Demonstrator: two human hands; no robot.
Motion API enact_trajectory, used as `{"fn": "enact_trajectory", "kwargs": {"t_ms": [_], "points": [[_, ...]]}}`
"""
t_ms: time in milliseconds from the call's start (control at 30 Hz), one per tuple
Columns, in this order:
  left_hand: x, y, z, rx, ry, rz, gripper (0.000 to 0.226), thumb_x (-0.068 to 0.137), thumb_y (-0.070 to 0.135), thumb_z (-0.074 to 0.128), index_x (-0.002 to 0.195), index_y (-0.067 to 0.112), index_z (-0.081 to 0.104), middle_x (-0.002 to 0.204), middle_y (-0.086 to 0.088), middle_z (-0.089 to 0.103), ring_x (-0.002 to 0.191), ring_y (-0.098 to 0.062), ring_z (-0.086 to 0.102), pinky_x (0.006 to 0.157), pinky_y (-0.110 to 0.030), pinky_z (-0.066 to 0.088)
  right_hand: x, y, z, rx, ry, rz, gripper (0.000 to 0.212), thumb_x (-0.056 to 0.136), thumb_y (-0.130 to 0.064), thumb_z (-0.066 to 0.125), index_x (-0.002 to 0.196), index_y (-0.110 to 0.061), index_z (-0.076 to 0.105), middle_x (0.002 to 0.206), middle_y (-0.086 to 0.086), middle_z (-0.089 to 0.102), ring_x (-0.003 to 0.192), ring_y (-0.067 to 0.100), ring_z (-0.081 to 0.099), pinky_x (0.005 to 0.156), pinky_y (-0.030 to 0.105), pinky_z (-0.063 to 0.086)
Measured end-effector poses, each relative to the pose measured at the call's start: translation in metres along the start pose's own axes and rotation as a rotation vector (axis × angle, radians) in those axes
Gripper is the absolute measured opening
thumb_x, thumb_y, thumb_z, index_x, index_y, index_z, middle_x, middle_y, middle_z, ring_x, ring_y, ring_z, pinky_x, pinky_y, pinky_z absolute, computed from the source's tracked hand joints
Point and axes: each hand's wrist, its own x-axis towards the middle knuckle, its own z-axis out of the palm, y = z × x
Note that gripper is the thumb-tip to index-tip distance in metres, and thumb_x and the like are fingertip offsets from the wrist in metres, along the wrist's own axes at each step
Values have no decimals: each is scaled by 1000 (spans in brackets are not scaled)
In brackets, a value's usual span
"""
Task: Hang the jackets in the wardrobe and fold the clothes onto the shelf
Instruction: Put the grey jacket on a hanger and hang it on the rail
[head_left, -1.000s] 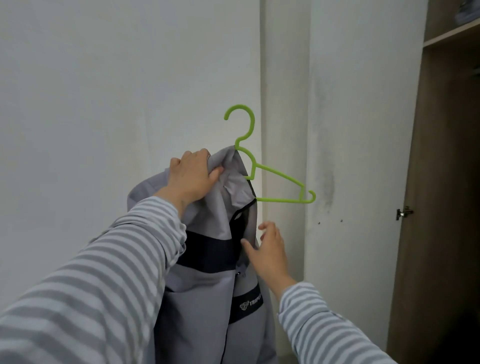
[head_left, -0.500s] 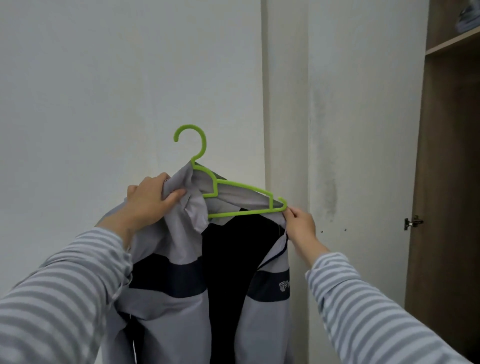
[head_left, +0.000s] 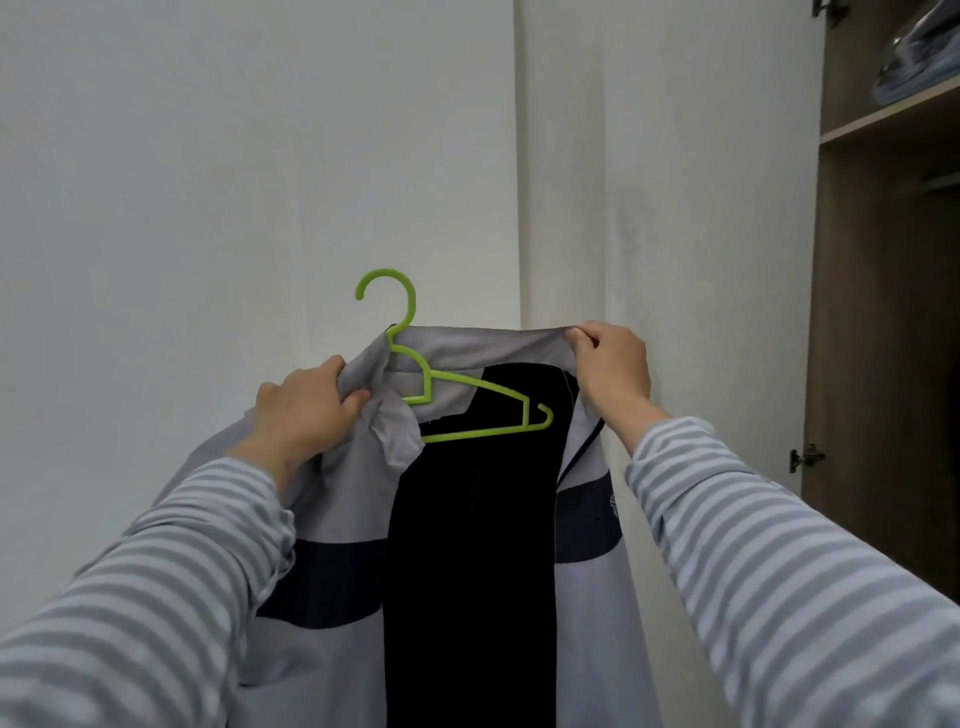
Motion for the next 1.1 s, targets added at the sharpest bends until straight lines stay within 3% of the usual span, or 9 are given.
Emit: {"fn": "enact_trajectory", "kwargs": {"t_ms": [133,200,367,600,667,733,800,933,1100], "points": [[1,20,8,45,29,-38,21,93,41,43,93,20,43,105,-10,64,105,-32,57,77,-39,29,0,-29,-13,3,31,-87,34,94,-25,49,61,-19,57,64,-4,56,68,19,51,58,29,39],[1,32,12,29,28,-68,22,92,40,43,95,19,44,107,-11,64,106,-33,57,78,-39,30,-2,-45,-21,73,35,-126,26,93,-24,51,79,-20,71,82,-1,70,79,18,60,71,31,48],[8,64,9,-168,26,-154,34,93,45,45,104,14,48,112,-14,63,109,-34,57,87,-40,35,-17,-51,-34,282,-84,-187,20,91,-20,56,94,-15,76,94,1,73,94,17,65,85,31,50],[12,130,-1,-377,38,36,34,91,53,45,89,18,45,103,-10,65,104,-33,60,86,-39,40,-42,9,-42,-298,-55,-294,10,82,-42,63,82,-37,72,134,-9,43,127,21,32,113,46,19],[11,143,-4,-410,23,75,34,91,52,46,86,19,45,97,-7,64,100,-32,60,84,-38,40,-40,16,-58,-229,19,-321,14,85,-36,59,95,-29,64,126,-5,49,125,23,41,113,53,17],[9,152,-3,-454,1,106,35,90,52,47,81,19,43,88,-4,61,97,-31,60,84,-38,42,-32,20,-77,-168,73,-318,25,87,-27,54,109,-19,47,109,-5,56,110,27,54,109,53,25],[7,161,2,-517,-29,148,36,90,52,49,76,20,41,81,0,57,93,-30,60,83,-39,44,-24,22,-93,-317,37,-330,36,88,-23,55,118,-23,35,107,-1,61,105,29,58,103,49,33],[1,187,13,-633,-75,256,36,88,51,54,78,17,46,80,-1,60,89,-30,61,81,-40,46,-11,30,-110,-647,-73,-294,29,93,-25,47,122,-28,45,111,4,64,109,30,57,87,43,39],[-1,208,20,-833,-41,419,43,79,58,57,90,17,51,74,5,56,78,-26,57,73,-37,45,-9,37,-139,-773,106,-323,18,94,-23,43,108,-25,53,107,4,64,105,30,57,76,40,35]]}}
